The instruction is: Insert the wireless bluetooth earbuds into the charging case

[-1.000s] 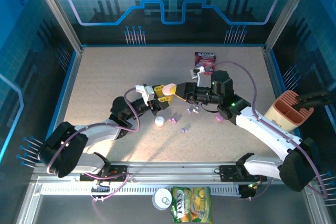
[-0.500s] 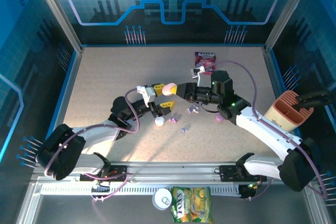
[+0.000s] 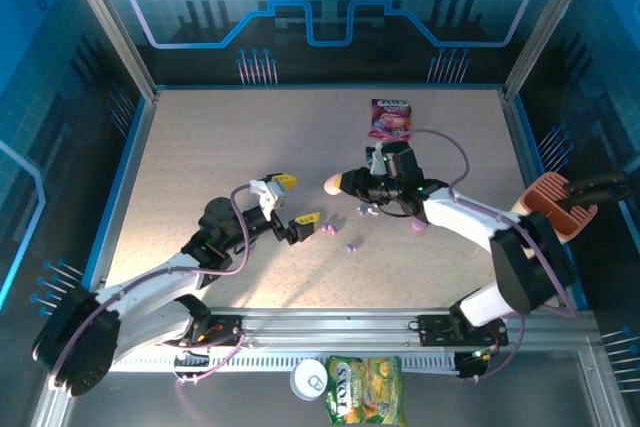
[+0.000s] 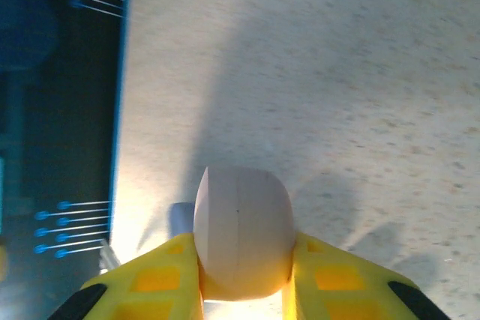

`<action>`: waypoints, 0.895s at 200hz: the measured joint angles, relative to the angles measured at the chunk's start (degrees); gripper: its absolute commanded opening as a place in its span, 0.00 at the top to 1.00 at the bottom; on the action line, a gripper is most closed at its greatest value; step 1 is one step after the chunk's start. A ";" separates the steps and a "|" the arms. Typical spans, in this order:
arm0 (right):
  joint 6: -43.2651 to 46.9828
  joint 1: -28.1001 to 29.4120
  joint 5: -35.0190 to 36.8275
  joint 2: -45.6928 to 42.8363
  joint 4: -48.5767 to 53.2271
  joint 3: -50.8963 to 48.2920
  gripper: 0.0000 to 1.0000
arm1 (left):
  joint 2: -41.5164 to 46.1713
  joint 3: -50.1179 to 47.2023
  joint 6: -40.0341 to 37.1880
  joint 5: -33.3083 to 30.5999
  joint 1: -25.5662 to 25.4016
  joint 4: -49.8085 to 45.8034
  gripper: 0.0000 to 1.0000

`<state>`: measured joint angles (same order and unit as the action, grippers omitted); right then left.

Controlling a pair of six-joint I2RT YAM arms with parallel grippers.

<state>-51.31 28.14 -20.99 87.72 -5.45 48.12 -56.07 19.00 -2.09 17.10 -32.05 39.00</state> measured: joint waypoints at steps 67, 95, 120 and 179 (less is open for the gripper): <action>2.23 -0.09 -0.37 19.54 -1.36 8.31 0.70 | 3.52 5.92 1.55 -11.32 0.00 -25.75 0.01; 4.33 -0.09 0.68 21.29 -0.57 11.19 0.57 | 2.05 11.67 4.68 -15.96 0.00 -35.04 0.01; 7.69 -0.09 2.64 21.24 3.06 13.09 0.43 | -1.09 15.91 9.38 -20.63 0.00 -41.90 0.01; 16.02 0.55 8.66 10.86 13.22 13.77 0.31 | -7.41 18.58 22.40 -28.39 4.85 -56.02 0.01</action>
<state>-35.29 28.69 -12.34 98.59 7.77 61.89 -63.48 37.58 20.32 -11.29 -27.20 -17.02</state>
